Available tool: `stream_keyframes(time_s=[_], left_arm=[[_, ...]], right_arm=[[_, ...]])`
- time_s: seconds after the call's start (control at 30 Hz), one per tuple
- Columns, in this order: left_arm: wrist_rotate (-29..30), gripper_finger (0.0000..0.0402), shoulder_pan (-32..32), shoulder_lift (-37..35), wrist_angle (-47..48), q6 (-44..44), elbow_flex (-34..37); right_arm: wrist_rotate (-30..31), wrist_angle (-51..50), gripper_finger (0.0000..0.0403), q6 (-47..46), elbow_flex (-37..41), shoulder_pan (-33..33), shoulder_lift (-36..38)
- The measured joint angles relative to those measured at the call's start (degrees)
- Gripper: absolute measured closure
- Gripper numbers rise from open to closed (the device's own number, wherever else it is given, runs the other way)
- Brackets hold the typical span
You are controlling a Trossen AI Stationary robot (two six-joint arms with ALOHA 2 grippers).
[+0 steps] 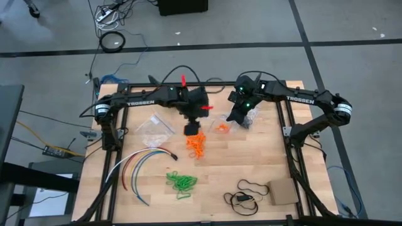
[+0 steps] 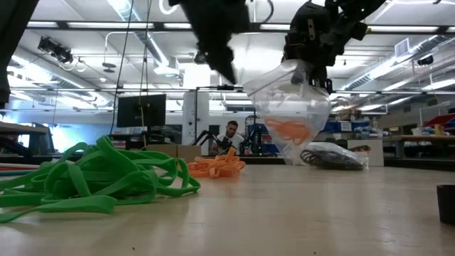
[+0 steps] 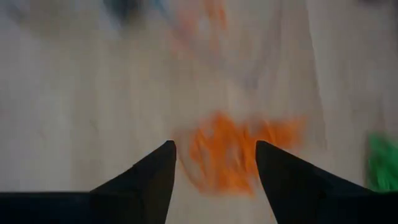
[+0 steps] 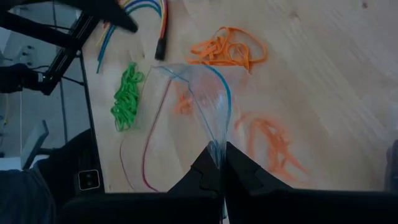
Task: Sort rubber bands
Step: Put the orange rubber band into the transparent zip bag
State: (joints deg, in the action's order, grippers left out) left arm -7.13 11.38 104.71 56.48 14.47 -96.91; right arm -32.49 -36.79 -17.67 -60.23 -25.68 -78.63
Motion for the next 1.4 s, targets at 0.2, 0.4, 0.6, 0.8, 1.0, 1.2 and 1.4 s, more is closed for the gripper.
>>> stream_keyframes(time_s=[0.2, 0.4, 0.6, 0.8, 1.0, 1.2, 1.4], left_arm=[[-0.45, 0.0200, -0.02, -0.85, 3.96, 0.79, 10.32], [-2.54, 0.0228, 0.22, -5.36, -9.73, -0.27, 26.68], [-4.04, 0.0239, 0.20, -6.90, -32.19, -5.90, 37.81], [0.63, 0.0239, 0.24, -5.95, -43.34, -6.80, 43.68], [1.53, 0.0257, 0.33, -5.92, -43.77, -4.25, 45.68], [2.42, 0.0360, 0.35, -5.92, -43.71, -3.25, 45.79], [2.90, 0.0397, 0.42, -7.55, -39.81, -2.77, 43.38]], right_arm=[[0.00, -0.01, 0.0403, 0.61, 0.00, 0.01, 0.00], [-0.01, -0.23, 0.0403, 1.34, 0.00, 0.01, 0.00], [0.00, -0.23, 0.0403, 2.14, 0.00, 0.03, 0.00], [0.00, -0.23, 0.0403, 2.27, 0.00, 0.05, 0.00], [0.08, -0.04, 0.0403, 2.27, 0.00, 0.07, 0.00], [1.49, 0.56, 0.0403, 2.26, 0.00, 0.07, 0.00], [1.47, 0.65, 0.0403, 1.42, 0.00, 0.07, 0.00]])
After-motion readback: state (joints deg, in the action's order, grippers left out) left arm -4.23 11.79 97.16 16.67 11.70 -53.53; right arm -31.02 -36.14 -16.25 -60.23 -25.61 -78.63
